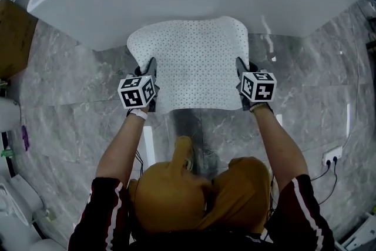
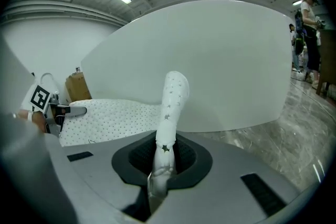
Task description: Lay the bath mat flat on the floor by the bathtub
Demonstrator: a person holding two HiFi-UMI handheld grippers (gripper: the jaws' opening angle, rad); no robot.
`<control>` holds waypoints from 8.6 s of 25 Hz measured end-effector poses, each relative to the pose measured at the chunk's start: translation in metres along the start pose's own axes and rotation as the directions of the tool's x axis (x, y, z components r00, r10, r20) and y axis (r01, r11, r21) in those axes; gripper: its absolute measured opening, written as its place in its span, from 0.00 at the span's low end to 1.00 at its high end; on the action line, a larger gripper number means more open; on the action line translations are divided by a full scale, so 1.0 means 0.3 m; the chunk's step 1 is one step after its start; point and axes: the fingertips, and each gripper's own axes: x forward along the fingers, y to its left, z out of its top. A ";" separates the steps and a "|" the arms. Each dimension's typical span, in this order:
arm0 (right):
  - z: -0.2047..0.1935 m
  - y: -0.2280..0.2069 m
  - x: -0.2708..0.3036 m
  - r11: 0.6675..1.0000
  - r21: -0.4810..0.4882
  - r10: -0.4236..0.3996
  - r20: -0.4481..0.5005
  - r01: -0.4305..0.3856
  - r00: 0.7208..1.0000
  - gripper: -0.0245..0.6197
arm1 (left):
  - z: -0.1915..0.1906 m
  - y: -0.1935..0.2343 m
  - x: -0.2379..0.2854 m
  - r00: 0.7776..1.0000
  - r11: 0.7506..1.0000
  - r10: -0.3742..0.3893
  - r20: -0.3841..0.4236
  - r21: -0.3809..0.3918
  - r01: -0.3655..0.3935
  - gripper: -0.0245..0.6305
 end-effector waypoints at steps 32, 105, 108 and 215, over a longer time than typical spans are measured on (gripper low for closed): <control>-0.088 -0.363 -0.030 0.970 0.014 -0.243 -0.044 0.244 0.969 0.38 | -0.233 -0.195 0.306 0.999 0.992 -0.021 -0.041 -0.127 0.015 0.09; 0.234 -0.123 -0.587 0.974 0.067 -0.227 0.171 0.218 0.959 0.34 | 0.658 -0.313 -0.512 0.948 0.982 -0.084 0.308 0.186 0.027 0.22; 0.321 -0.077 -0.651 0.978 0.100 -0.201 0.197 0.184 0.960 0.34 | 0.711 -0.376 -0.585 0.939 0.991 -0.117 0.323 0.106 0.087 0.22; 1.644 0.662 -2.759 0.996 -0.075 -0.014 0.444 0.053 0.896 0.15 | 1.932 -1.343 -2.367 0.864 0.991 -0.123 0.488 0.098 0.086 0.06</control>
